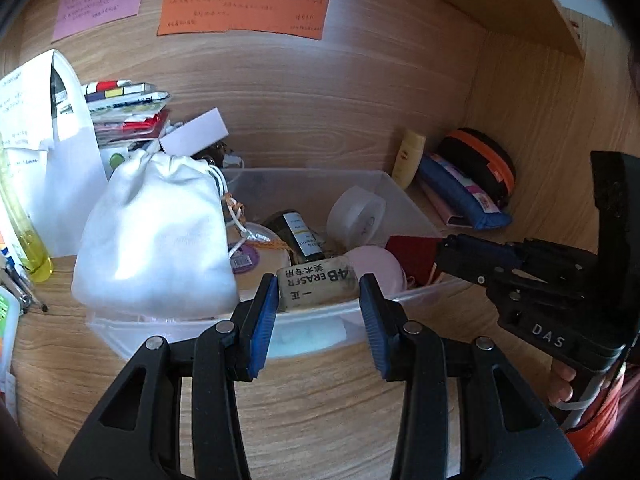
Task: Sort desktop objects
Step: 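Carry the eraser and black clip over the clear bin with both tools, then open the right tool to drop the clip while the left tool releases the eraser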
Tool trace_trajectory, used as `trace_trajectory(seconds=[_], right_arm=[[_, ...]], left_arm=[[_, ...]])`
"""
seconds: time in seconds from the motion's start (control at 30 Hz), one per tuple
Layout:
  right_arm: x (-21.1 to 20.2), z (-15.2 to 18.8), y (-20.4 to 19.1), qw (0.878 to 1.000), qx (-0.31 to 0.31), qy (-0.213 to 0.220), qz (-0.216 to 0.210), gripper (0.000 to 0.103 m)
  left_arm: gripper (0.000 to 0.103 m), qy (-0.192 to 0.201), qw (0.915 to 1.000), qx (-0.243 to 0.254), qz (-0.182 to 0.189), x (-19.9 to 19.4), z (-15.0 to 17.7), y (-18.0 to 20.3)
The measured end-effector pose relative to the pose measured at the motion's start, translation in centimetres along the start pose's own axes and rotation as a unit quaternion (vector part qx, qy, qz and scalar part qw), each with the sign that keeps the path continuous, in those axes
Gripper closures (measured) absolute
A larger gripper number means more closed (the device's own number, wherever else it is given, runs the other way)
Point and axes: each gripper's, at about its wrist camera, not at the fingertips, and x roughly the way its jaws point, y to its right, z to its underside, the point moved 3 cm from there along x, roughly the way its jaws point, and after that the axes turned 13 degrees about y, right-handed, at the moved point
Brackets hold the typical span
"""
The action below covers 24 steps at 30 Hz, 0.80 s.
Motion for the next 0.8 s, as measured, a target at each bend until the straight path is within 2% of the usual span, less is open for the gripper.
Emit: trace_trajectory(seconds=[0.2,0.3,0.8], right_arm=[[1.0,0.3,-0.2,1.000,0.002,-0.002,-0.014,0.083],[1.2,0.5,-0.7,1.000,-0.014,0.002,-0.007,0.083],[1.0,0.7,-0.5,1.000,-0.008,0.005,-0.012,0.082]], left_arm=[[0.062,-0.002,1.0000,0.008,-0.002,0.7,0.0,0.4],[0.062,0.000,0.9999,0.015,-0.007,0.7,0.1,0.6],[0.059,0.005,0.9996,0.025,-0.015,0.6,0.3,0.8]])
